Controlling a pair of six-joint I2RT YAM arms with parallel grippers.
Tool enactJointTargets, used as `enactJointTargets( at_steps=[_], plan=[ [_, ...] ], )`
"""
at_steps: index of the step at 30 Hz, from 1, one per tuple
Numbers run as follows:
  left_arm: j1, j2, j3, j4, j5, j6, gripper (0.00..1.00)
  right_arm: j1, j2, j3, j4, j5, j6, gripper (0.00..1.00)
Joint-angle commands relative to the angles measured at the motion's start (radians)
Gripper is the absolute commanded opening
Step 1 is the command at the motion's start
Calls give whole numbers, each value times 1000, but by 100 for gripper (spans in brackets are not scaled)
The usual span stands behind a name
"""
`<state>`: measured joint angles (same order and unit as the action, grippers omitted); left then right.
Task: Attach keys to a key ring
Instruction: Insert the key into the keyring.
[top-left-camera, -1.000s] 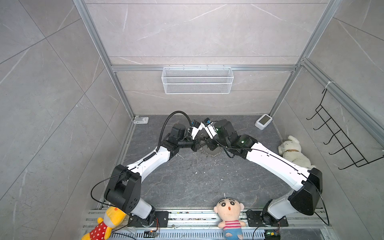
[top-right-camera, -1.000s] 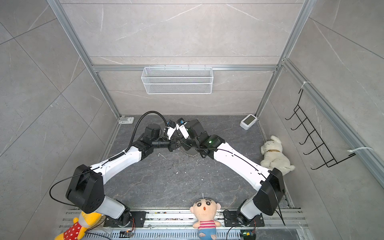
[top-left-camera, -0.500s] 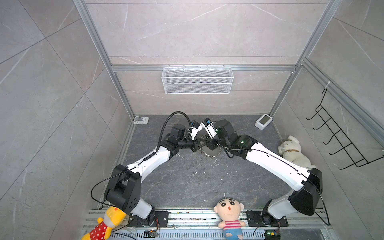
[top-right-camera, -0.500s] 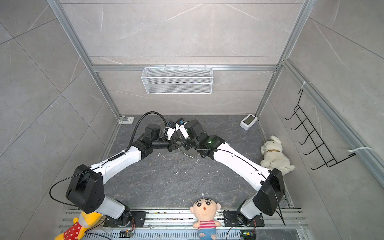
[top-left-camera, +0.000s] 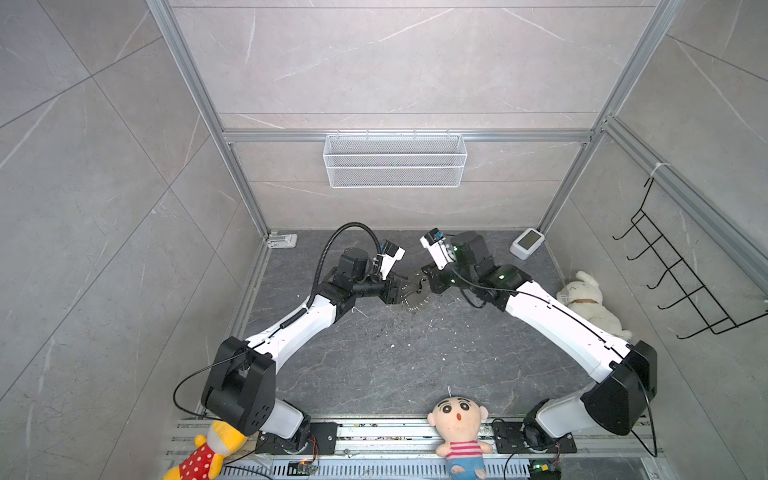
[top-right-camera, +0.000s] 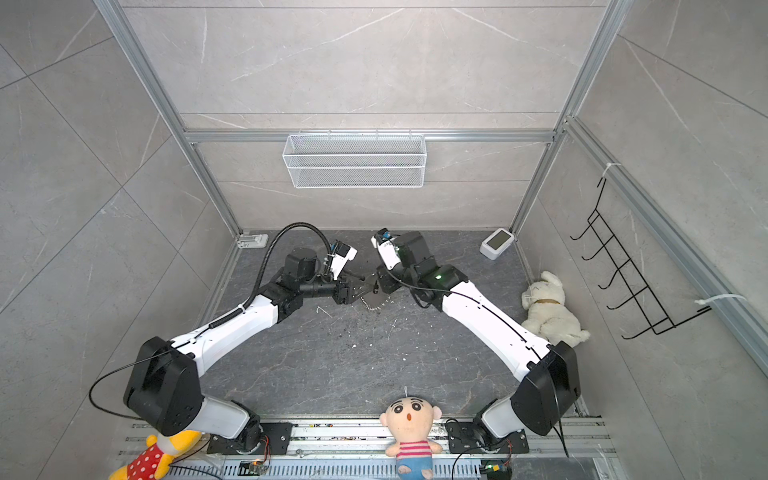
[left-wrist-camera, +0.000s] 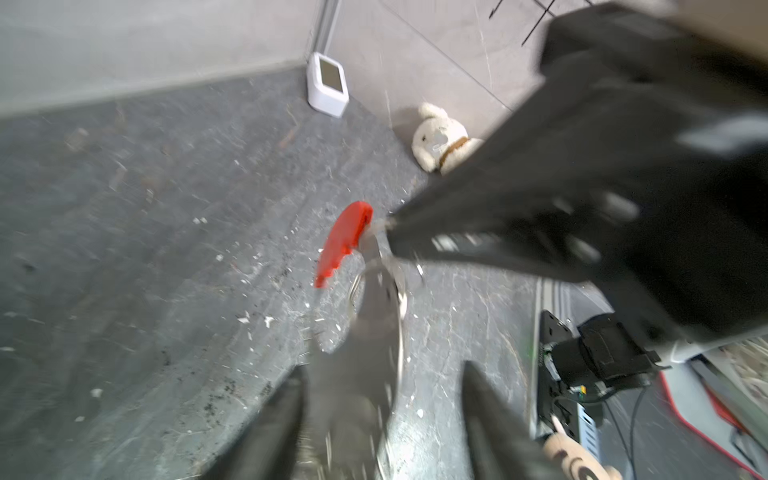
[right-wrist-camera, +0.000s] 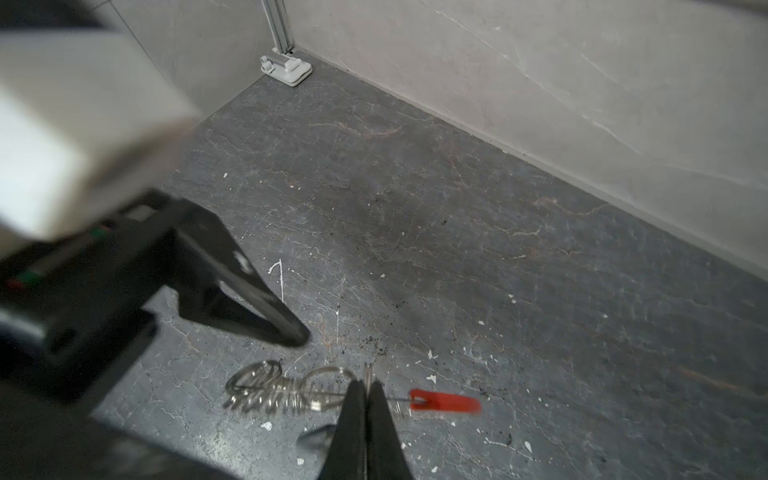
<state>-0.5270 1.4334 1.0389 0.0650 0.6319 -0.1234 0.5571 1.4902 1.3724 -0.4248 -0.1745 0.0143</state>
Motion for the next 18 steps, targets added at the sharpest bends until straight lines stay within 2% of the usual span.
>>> enactJointTargets(
  at_steps=[1,4,5,8,9,11,12,13,18],
  plan=[
    [15,-108,-29,51,-136,86,100,-51,-18,-1,52,-253,54,0],
    [69,-155,-35,51,-203,105,100,-76,3,3,40,-369,45,0],
    [94,-160,-24,50,-188,117,100,-80,5,3,41,-402,40,0],
    [136,-154,7,65,-30,225,98,-83,11,12,38,-466,28,0],
    [145,-146,22,62,33,254,91,-83,14,16,35,-481,24,0],
    [160,-99,89,0,153,288,50,-85,22,29,27,-496,11,0],
    [163,-77,118,-31,194,302,34,-85,25,34,23,-497,6,0],
    [166,-52,141,-58,245,318,26,-83,28,37,21,-499,-1,0],
    [166,38,158,-16,390,322,31,-84,43,68,0,-504,-19,0]
  ],
)
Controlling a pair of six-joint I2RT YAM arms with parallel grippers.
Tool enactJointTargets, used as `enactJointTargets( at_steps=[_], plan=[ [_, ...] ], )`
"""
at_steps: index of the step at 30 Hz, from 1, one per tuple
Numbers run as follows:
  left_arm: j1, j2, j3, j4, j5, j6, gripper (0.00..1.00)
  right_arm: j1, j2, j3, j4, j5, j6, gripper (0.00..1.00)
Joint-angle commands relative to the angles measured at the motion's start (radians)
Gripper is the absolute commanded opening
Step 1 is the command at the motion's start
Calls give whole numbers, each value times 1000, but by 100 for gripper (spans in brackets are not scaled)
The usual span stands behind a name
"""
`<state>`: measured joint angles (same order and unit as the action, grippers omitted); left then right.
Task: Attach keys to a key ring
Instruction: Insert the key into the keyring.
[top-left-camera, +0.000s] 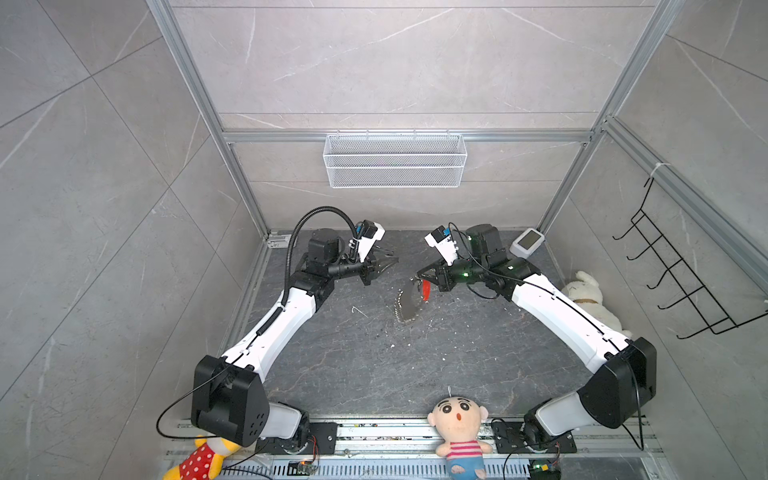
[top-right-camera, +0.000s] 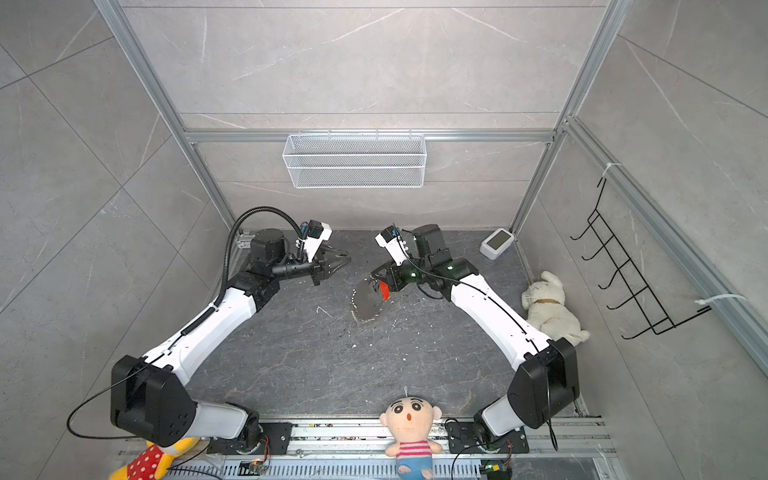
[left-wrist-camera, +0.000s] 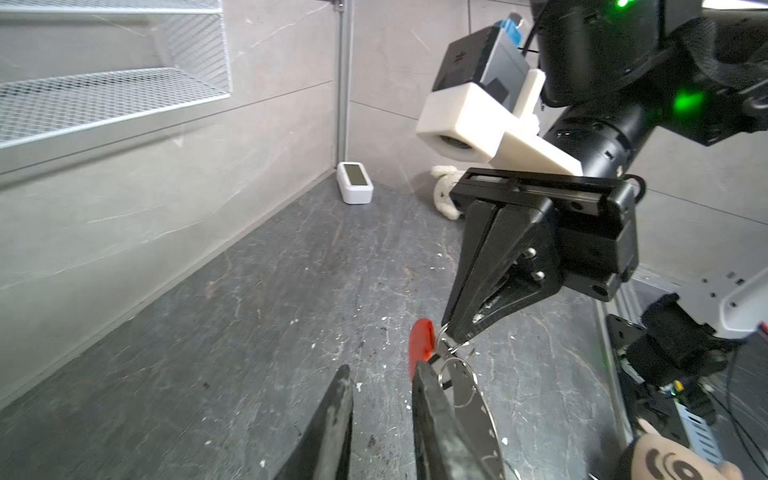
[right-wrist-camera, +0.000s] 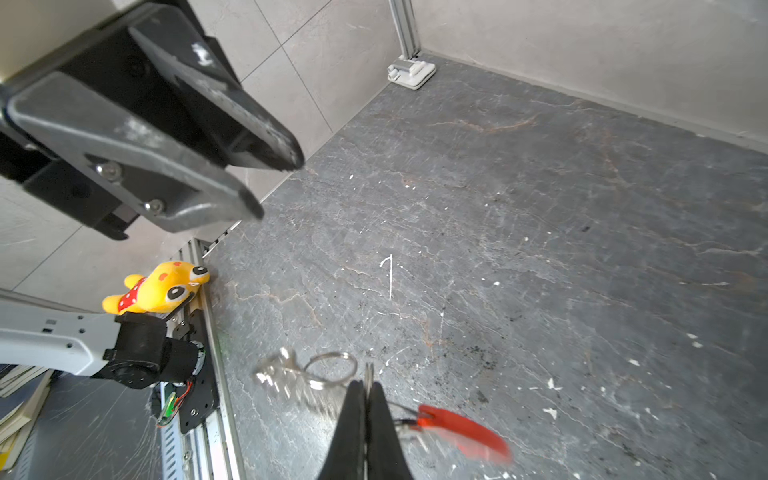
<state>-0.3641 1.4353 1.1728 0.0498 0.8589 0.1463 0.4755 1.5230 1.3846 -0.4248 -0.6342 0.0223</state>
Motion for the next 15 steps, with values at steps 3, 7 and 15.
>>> enactJointTargets(
  at_steps=[3,7,15],
  plan=[
    [2,70,50,-45,239,109,39,-3,12,69,-6,-60,-32,0],
    [3,118,122,-151,270,165,52,-2,12,78,-5,-82,-40,0],
    [-2,168,163,-140,320,121,49,-3,20,91,0,-117,-43,0]
  ],
)
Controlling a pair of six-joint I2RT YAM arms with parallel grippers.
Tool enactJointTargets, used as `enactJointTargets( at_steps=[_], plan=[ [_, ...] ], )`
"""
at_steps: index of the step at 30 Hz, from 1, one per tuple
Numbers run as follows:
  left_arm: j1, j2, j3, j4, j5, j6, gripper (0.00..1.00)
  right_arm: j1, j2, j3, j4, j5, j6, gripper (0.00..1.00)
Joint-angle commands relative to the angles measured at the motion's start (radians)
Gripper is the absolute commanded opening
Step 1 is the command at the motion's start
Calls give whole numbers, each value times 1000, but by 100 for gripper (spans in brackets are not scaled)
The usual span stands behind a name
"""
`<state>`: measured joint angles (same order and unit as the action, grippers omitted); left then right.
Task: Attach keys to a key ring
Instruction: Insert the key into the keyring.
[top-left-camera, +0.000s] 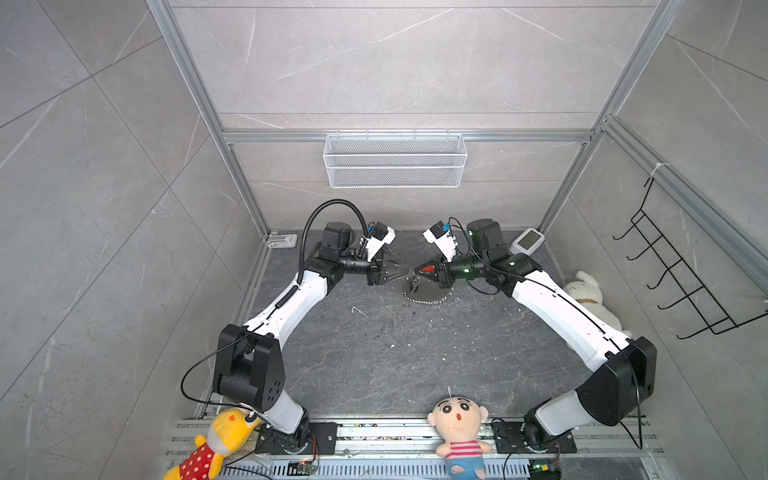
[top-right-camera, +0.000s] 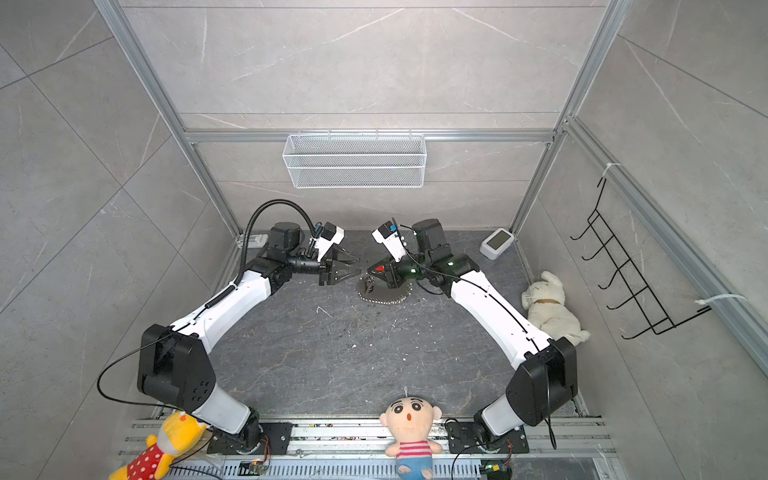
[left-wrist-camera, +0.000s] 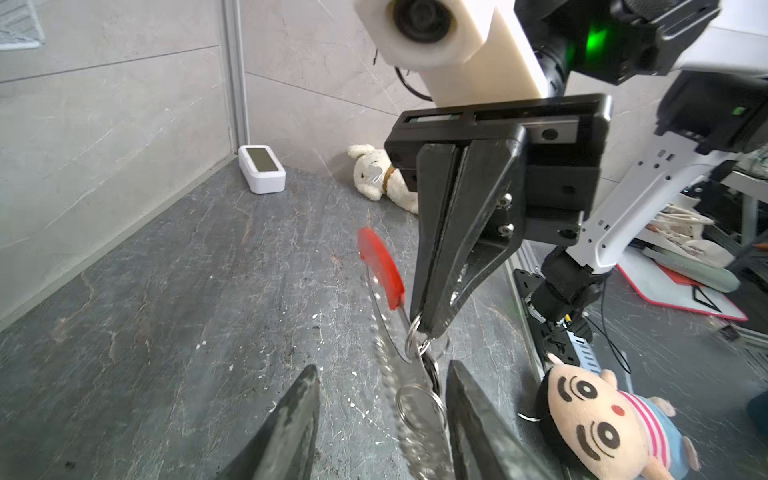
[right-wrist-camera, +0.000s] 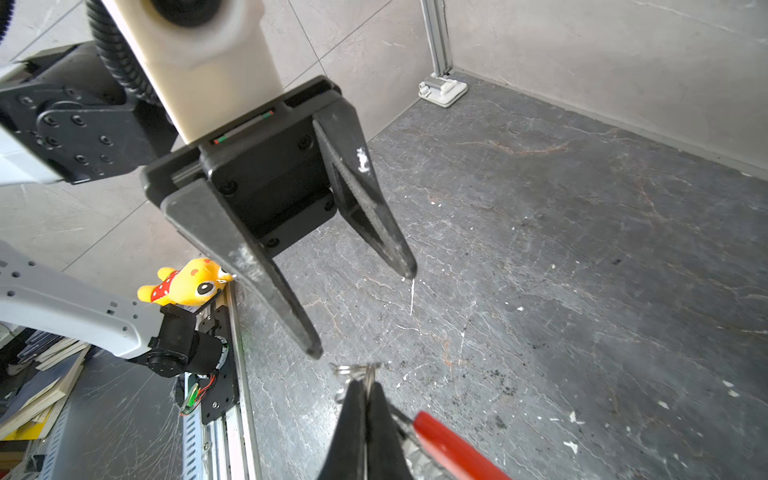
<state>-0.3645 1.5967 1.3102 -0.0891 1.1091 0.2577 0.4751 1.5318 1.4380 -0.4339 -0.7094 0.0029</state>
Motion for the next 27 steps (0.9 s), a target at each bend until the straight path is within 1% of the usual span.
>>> enactJointTargets(
  at_steps=[1,9,17,22,25,27],
  plan=[
    [-3,9,26,2,76,5,49,-2,13,40,9,-42,-24,0],
    [-8,37,44,3,112,-29,46,-1,16,51,21,-75,-10,0],
    [-16,68,74,1,139,-61,40,0,24,57,26,-88,-6,0],
    [-19,69,70,-9,147,-60,38,1,32,65,27,-65,-4,0],
    [-19,62,75,-66,140,-10,39,0,30,63,30,-38,-4,0],
    [-19,60,78,-85,141,1,39,0,26,56,44,-36,3,0]
  ],
)
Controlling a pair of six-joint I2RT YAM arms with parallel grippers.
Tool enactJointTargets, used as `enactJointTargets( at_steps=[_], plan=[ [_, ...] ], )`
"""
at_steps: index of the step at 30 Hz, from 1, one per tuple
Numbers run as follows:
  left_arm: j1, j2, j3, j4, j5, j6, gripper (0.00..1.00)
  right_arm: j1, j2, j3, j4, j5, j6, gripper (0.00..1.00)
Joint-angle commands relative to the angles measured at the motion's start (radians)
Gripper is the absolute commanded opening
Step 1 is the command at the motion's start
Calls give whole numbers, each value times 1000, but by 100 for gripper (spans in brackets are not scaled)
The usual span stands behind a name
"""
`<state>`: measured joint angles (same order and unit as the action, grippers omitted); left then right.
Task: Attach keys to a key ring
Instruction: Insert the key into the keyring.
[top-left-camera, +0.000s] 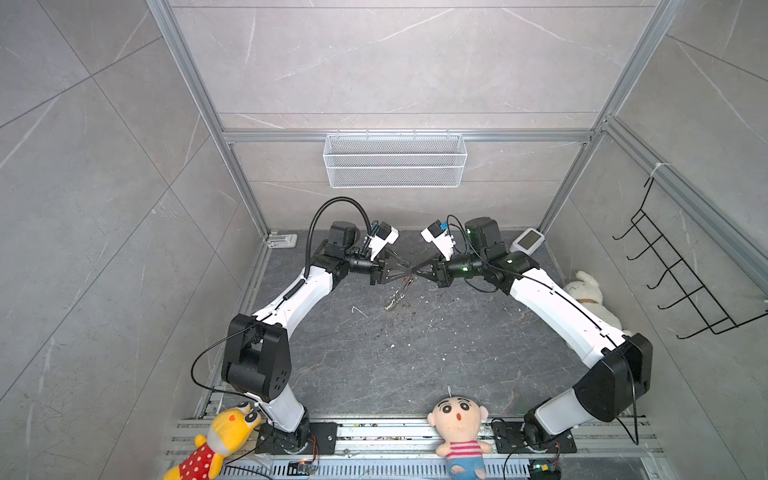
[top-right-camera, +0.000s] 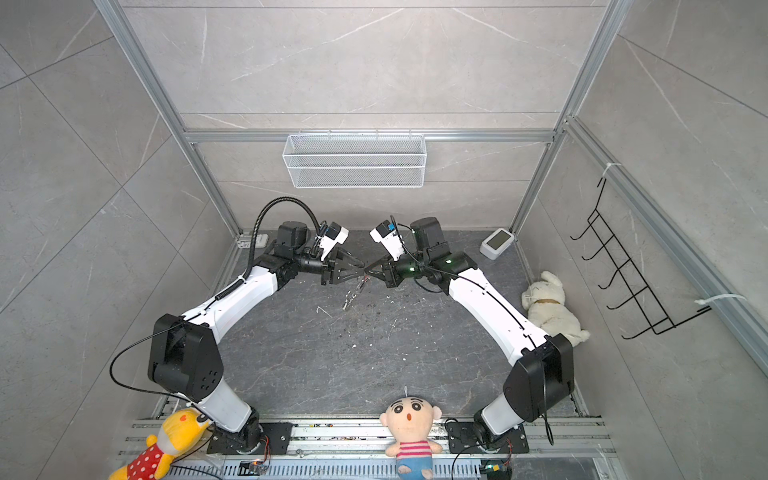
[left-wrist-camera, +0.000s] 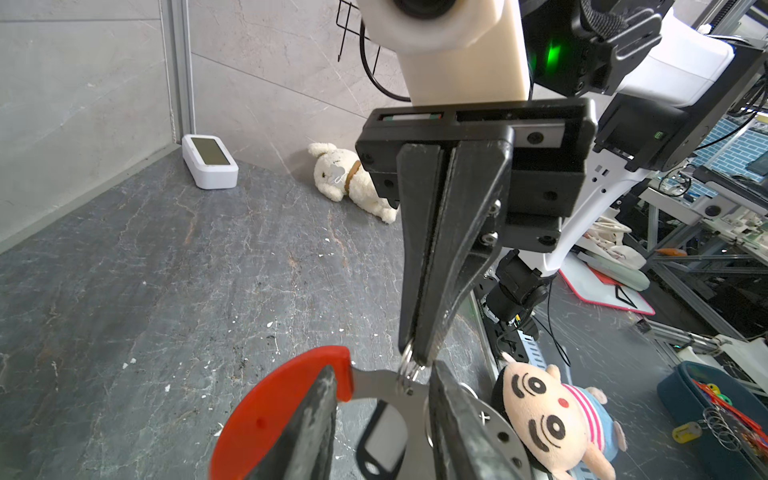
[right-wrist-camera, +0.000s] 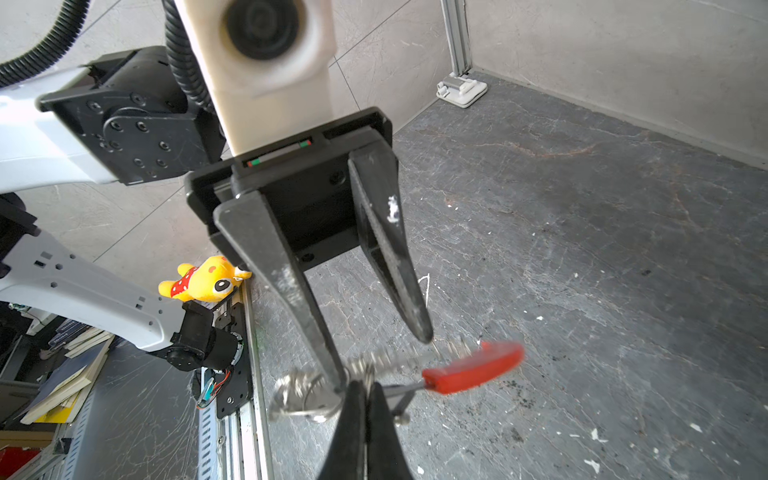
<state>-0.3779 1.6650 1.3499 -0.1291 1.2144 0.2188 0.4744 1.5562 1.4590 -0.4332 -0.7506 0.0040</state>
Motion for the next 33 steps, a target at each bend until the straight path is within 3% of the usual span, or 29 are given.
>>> enactJointTargets(
  at_steps=[1,18,25,33],
  plan=[
    [-6,-7,39,-50,37,40,38,1,3,34,45,0,4,0],
    [-6,13,64,-73,66,25,21,16,14,49,47,-32,16,0],
    [-6,19,76,-91,76,32,1,17,14,56,34,-41,14,0],
    [-6,32,93,-108,76,27,0,29,16,66,34,-51,16,0]
  ],
)
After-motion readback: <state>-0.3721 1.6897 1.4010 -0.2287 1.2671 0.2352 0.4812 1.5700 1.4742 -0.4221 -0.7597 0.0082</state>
